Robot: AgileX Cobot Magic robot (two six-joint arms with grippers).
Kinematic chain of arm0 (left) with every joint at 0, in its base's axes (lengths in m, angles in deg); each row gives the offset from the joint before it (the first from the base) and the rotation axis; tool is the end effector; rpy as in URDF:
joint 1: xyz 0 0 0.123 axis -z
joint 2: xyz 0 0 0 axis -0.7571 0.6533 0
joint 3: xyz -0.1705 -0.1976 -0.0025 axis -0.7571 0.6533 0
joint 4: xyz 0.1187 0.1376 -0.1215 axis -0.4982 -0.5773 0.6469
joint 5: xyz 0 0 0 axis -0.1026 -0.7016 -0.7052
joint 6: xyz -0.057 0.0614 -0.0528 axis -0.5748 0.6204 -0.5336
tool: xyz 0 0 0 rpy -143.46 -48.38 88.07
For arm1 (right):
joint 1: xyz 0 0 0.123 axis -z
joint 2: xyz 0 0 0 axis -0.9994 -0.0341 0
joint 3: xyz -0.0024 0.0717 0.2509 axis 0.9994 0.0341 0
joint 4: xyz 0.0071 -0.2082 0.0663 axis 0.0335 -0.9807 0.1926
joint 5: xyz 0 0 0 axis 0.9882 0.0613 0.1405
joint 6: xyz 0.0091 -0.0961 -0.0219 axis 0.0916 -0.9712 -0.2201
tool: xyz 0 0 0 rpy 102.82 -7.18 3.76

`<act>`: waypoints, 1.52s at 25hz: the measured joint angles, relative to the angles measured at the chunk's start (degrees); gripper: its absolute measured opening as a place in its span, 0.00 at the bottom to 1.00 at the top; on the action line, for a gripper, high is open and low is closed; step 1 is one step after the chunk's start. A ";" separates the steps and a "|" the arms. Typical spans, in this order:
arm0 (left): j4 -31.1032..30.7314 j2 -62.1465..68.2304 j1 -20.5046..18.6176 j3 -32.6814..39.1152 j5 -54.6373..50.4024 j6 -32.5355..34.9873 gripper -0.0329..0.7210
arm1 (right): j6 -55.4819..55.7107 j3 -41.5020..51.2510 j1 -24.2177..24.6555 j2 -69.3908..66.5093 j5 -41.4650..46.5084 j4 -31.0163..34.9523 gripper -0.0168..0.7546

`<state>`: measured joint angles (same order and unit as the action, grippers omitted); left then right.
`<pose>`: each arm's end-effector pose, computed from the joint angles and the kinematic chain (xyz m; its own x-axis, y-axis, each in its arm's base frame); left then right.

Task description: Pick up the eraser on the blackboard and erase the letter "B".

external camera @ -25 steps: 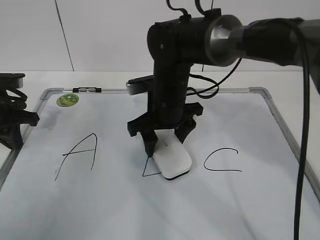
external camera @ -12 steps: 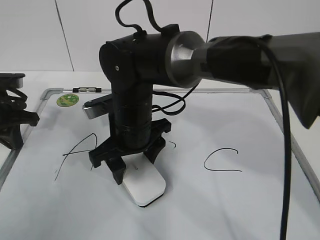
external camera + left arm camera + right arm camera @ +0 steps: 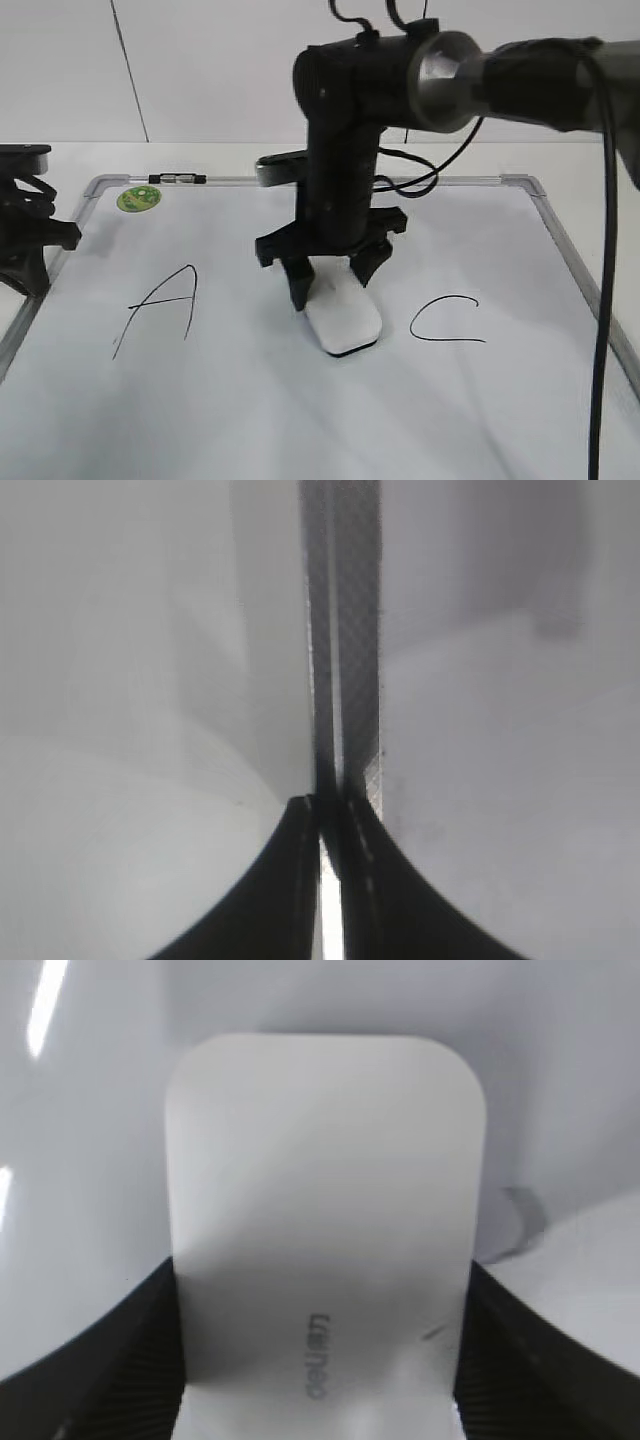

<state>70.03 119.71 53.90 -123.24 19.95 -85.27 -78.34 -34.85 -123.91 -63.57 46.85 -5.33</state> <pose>0.3281 -0.0299 0.1428 -0.9902 0.0359 -0.1350 0.0411 0.9985 -0.0358 0.3293 0.2440 0.1581 -0.9121 -0.4097 -0.0158 -0.4099 0.9106 0.0521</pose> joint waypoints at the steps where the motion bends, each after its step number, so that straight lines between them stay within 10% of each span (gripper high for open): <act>1: 0.00 0.00 0.00 0.00 0.12 0.00 0.07 | 0.30 0.00 1.47 0.00 0.00 -0.09 0.71; 13: 0.26 0.10 0.00 0.00 0.71 0.00 0.07 | 1.07 -0.14 7.33 0.00 0.00 -1.54 0.71; 26: 0.26 0.10 0.00 0.00 0.71 0.00 0.07 | -0.72 -0.22 -7.73 0.00 -0.43 -3.91 0.71; 38: 0.26 0.10 0.00 0.00 0.71 0.00 0.07 | -1.12 -0.22 -4.39 0.00 -0.47 0.58 0.71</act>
<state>70.30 119.81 53.90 -123.24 20.67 -85.27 -79.46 -35.07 -128.30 -63.57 46.39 -4.75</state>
